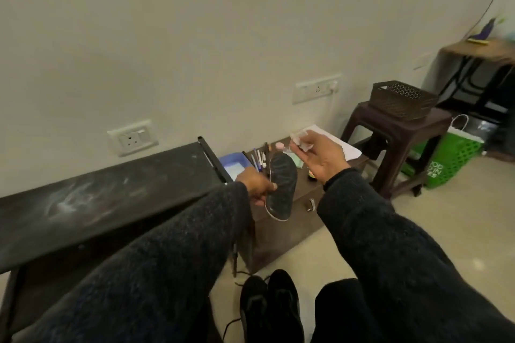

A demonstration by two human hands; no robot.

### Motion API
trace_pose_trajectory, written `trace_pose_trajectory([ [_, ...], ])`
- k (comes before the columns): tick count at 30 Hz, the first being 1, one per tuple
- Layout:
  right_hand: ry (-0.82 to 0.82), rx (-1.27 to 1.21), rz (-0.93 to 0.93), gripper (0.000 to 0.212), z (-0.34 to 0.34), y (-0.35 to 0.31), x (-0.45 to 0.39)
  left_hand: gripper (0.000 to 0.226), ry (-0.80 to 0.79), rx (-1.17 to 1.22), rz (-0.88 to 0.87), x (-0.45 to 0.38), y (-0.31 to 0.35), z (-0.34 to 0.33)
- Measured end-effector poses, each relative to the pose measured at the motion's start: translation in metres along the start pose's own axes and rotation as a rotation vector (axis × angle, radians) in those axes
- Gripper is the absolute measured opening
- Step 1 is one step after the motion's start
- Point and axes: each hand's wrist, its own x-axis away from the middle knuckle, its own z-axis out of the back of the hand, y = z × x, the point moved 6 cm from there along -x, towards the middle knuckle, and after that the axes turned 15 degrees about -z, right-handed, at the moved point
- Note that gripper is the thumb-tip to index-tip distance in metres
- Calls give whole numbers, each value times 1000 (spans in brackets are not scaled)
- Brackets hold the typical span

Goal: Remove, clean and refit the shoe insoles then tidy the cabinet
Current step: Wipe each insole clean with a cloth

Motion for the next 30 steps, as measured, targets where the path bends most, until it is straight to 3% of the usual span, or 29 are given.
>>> trace_pose_trajectory([
  [7, 206, 92, -37, 31, 94, 44, -80, 17, 90, 22, 80, -58, -77, -50],
  [12, 216, 49, -90, 33, 116, 63, -138, 8, 29, -225, -27, -89, -99, -51],
  [15, 208, 16, -81, 30, 111, 63, -164, 30, 1, -374, -81, -98, -104, -50],
  [19, 280, 169, -36, 31, 105, 58, -195, 56, 21, -643, -197, -108, -92, -49],
  [23, 341, 254, 8, 25, 106, 54, -219, 64, -38, -666, -374, -115, -75, -71],
  [25, 366, 320, 70, 22, 113, 51, -227, 70, -46, -619, -365, -118, -77, -79],
  [30, 504, 751, 228, 16, 114, 42, -230, 71, -94, -658, -247, -117, -90, -80],
])
